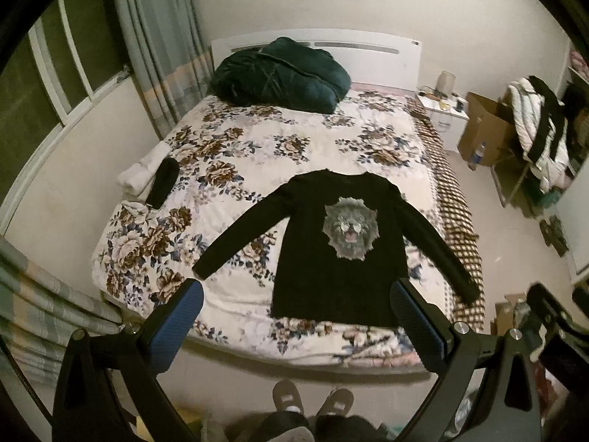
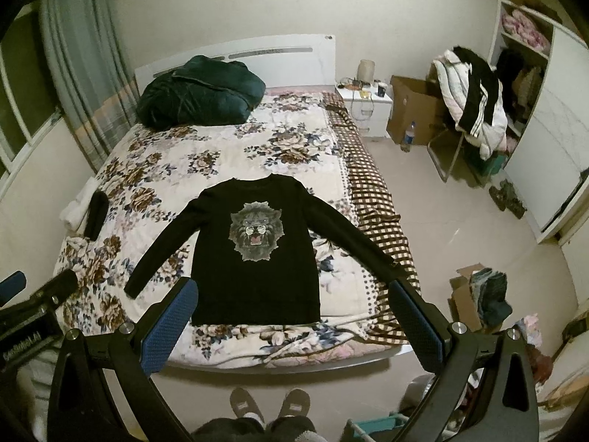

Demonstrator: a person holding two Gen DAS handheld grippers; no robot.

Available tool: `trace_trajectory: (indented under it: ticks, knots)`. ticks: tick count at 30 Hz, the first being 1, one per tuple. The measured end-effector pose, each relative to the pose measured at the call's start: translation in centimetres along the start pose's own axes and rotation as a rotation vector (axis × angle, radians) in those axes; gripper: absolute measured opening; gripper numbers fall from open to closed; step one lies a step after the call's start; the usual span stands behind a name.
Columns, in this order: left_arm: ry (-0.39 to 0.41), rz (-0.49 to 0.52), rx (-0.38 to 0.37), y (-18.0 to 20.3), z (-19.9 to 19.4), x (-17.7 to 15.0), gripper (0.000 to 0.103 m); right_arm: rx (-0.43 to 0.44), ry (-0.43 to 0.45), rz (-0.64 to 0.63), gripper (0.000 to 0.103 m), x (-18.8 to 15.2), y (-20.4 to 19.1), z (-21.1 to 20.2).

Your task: Fold small clothes

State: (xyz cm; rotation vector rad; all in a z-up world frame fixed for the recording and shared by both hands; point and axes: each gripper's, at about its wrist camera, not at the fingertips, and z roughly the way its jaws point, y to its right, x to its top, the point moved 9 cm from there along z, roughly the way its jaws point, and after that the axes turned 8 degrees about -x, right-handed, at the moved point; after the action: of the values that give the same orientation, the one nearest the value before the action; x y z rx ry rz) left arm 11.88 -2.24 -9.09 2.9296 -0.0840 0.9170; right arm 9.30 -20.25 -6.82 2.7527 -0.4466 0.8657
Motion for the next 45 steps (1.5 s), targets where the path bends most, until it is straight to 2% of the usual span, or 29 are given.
trace_trajectory:
  ticks: [5, 9, 12, 16, 19, 23, 26, 32, 35, 42, 45]
  knots:
    - [-0.001, -0.010, 0.063, 0.8, 5.9, 1.2, 0.103, -0.023, -0.071, 0.056, 0.103, 0.9, 2.4, 8.2]
    - [-0.064, -0.004, 0.075, 1.9, 12.7, 1.7, 0.103, -0.059, -0.133, 0.116, 0.103, 0.1, 5.2, 16.7]
    - [-0.110, 0.026, 0.083, 2.9, 18.0, 1.7, 0.103, -0.074, -0.194, 0.210, 0.103, -1.2, 7.5, 24.0]
    - [-0.184, 0.074, 0.085, 4.4, 25.5, 1.0, 0.103, -0.073, -0.291, 0.386, 0.103, -3.9, 10.8, 33.5]
    - [-0.253, 0.104, 0.049, 5.8, 31.9, 0.3, 0.103, -0.080, -0.341, 0.519, 0.103, -6.4, 13.0, 39.6]
    - [-0.321, 0.159, 0.009, 7.8, 39.0, -1.1, 0.103, -0.114, -0.397, 0.736, 0.103, -11.7, 17.2, 47.4]
    - [-0.348, 0.212, 0.005, 9.5, 44.1, -2.4, 0.103, -0.091, -0.425, 0.913, 0.103, -15.5, 19.3, 51.9]
    - [-0.412, 0.264, 0.023, 12.0, 53.2, -4.8, 0.103, -0.046, -0.390, 1.244, 0.103, -21.8, 22.7, 60.0]
    - [-0.443, 0.248, 0.030, 12.9, 56.7, -5.6, 0.103, 0.027, -0.311, 1.412, 0.103, -23.3, 24.3, 65.1]
    - [-0.486, 0.186, 0.076, 14.3, 61.6, -6.3, 0.103, 0.066, -0.133, 1.609, 0.103, -23.0, 27.3, 72.1]
    - [-0.489, 0.189, 0.094, 14.7, 62.9, -6.2, 0.103, 0.067, -0.050, 1.641, 0.097, -21.8, 29.0, 73.1]
